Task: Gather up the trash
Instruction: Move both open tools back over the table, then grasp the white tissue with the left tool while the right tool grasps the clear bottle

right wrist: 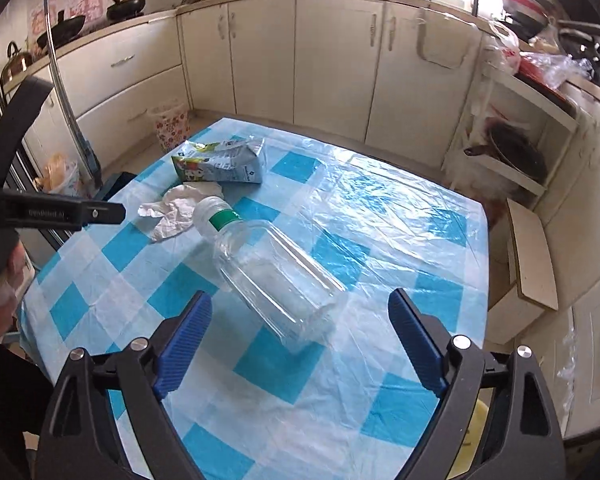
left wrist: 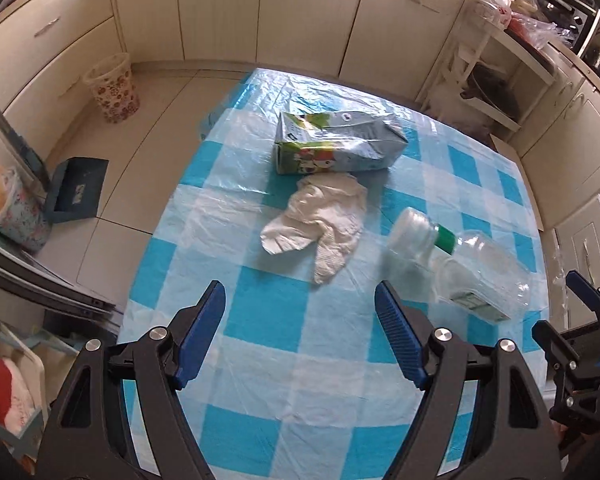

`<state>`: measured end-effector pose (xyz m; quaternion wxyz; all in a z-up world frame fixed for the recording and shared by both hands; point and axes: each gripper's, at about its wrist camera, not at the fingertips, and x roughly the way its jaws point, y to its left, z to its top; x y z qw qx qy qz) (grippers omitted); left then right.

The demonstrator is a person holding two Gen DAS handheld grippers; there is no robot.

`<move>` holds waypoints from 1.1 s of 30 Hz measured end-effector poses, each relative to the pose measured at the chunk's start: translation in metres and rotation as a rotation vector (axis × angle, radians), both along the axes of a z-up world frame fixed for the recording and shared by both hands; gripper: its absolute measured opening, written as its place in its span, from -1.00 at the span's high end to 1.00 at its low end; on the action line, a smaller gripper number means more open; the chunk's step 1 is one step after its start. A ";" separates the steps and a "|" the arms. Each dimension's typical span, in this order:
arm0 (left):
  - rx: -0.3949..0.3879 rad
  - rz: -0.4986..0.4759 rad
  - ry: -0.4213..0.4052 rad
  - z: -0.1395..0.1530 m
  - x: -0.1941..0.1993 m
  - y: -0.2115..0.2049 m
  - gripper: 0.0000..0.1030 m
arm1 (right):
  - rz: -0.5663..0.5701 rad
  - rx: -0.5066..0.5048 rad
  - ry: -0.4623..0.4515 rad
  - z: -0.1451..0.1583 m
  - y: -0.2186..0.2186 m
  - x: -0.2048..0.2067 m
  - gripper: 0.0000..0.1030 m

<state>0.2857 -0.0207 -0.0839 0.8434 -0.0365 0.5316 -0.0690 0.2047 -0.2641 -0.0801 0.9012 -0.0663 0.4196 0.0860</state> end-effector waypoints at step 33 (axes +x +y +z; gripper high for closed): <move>0.067 -0.520 0.027 -0.045 0.011 -0.073 0.53 | 0.091 -0.128 0.187 -0.034 0.009 -0.004 -0.30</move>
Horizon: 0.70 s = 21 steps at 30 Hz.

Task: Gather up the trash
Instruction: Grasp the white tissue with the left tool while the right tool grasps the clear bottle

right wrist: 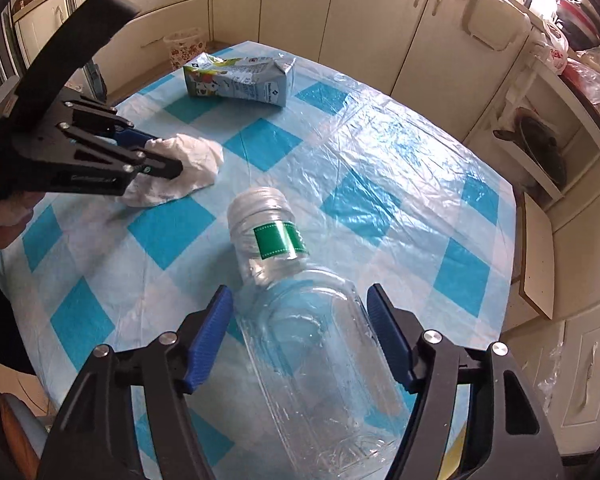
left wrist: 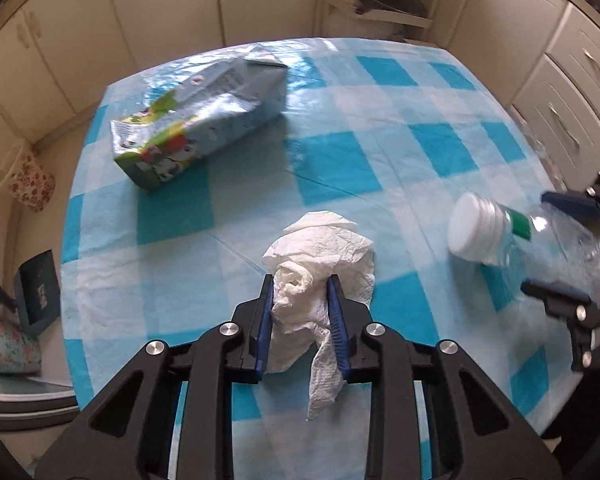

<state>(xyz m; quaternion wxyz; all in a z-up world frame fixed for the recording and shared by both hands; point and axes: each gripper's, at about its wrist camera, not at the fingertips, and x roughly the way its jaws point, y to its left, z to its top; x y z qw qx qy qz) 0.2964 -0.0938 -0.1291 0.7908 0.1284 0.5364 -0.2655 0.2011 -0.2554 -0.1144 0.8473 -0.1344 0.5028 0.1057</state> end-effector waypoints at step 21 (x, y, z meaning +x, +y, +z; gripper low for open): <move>0.057 0.090 -0.100 0.010 -0.081 0.013 -0.27 | -0.011 -0.040 0.006 0.005 -0.023 -0.085 -0.25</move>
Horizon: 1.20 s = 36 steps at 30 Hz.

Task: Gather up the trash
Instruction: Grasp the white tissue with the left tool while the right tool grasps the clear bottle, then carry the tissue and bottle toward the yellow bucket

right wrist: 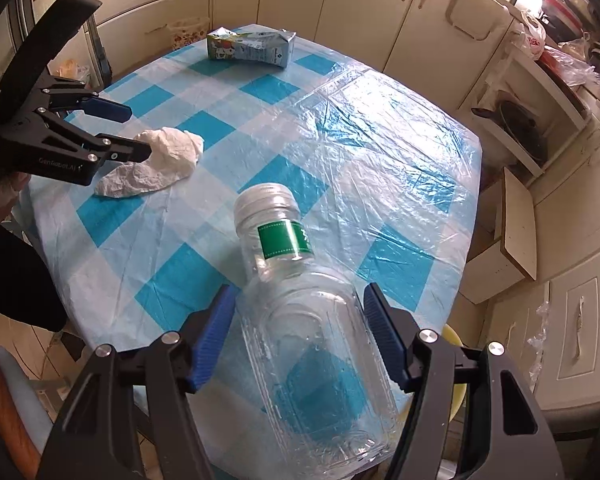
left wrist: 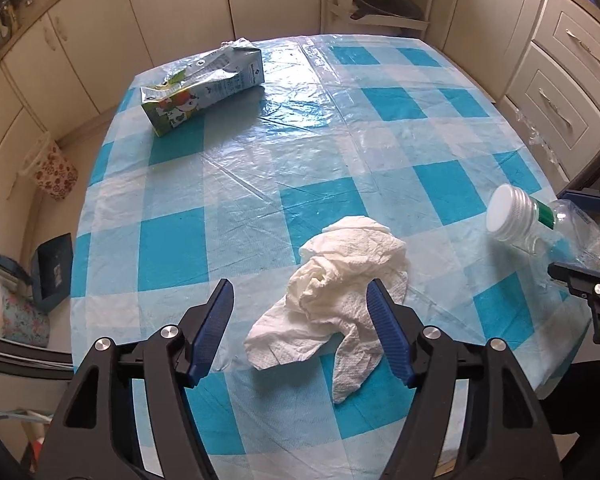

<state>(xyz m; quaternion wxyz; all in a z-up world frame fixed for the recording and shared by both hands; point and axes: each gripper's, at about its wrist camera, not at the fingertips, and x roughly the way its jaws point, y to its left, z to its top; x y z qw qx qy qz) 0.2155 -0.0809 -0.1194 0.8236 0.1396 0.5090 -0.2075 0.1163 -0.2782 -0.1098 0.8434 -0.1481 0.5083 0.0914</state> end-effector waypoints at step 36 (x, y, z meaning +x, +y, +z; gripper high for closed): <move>-0.383 -0.200 0.073 0.055 -0.024 -0.069 0.68 | -0.617 0.476 -0.094 0.005 -0.188 -0.032 -0.21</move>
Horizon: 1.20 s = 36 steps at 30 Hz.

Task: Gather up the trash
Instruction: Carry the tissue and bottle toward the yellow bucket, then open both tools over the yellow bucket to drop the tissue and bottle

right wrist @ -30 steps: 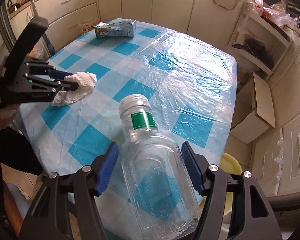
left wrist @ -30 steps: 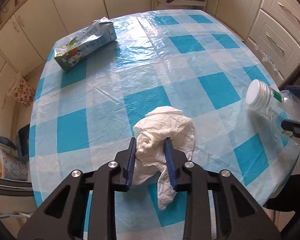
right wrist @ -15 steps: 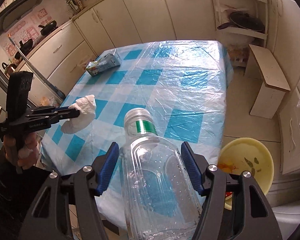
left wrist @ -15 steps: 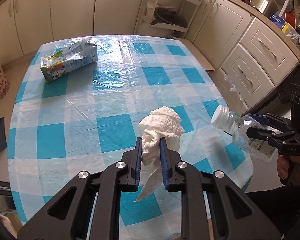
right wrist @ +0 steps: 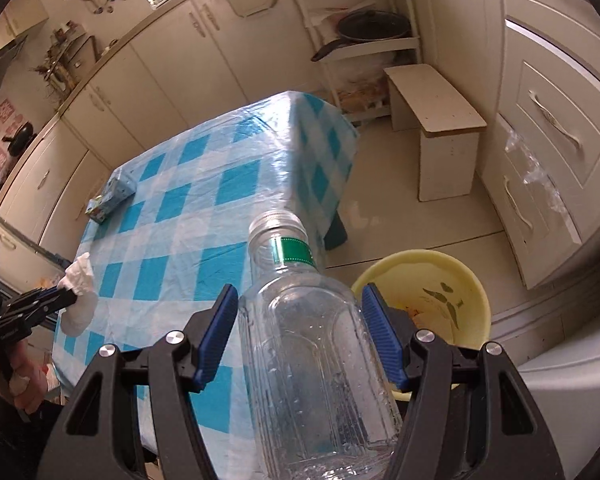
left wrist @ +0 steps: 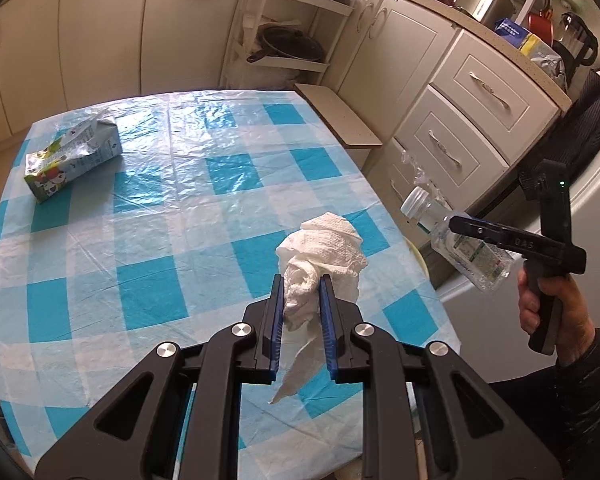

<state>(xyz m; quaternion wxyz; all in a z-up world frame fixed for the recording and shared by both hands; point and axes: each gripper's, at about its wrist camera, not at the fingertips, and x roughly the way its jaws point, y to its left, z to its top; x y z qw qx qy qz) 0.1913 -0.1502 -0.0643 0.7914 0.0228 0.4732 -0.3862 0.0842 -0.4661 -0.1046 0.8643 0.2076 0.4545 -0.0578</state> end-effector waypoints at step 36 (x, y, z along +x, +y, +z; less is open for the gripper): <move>0.131 -0.178 0.143 -0.070 -0.066 -0.245 0.68 | -0.337 0.022 0.038 -0.030 -0.133 -0.029 -0.31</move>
